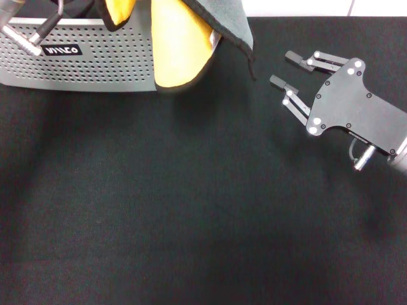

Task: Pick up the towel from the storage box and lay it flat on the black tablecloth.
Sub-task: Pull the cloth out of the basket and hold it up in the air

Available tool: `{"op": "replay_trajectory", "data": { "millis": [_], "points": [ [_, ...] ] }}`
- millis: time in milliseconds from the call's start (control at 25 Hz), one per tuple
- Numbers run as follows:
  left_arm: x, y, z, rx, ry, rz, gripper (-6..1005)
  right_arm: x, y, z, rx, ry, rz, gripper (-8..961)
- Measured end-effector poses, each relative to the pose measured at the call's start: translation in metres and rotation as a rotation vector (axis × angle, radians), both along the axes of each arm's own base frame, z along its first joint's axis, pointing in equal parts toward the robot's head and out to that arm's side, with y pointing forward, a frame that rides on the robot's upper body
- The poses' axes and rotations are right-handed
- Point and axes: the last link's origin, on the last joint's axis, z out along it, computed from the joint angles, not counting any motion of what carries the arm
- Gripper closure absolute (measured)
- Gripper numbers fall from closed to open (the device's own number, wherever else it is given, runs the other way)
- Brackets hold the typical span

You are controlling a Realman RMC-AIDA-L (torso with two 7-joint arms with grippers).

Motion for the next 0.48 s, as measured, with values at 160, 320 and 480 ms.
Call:
{"op": "replay_trajectory", "data": {
  "millis": [160,320,480],
  "points": [
    [0.0003,0.0002,0.0002,0.0,-0.001,-0.001,943,0.0017,-0.0008,-0.0014,-0.006,-0.006,-0.002,651],
    [0.0016,0.0003,0.0004,0.001,-0.007,-0.005,943,0.0029,0.0006,-0.0023,-0.007,-0.011,-0.011,624],
    [0.0025,0.0001,0.0,0.0,-0.01,-0.009,942,0.0025,0.0066,-0.0042,-0.005,-0.029,-0.025,387]
  ]
}}
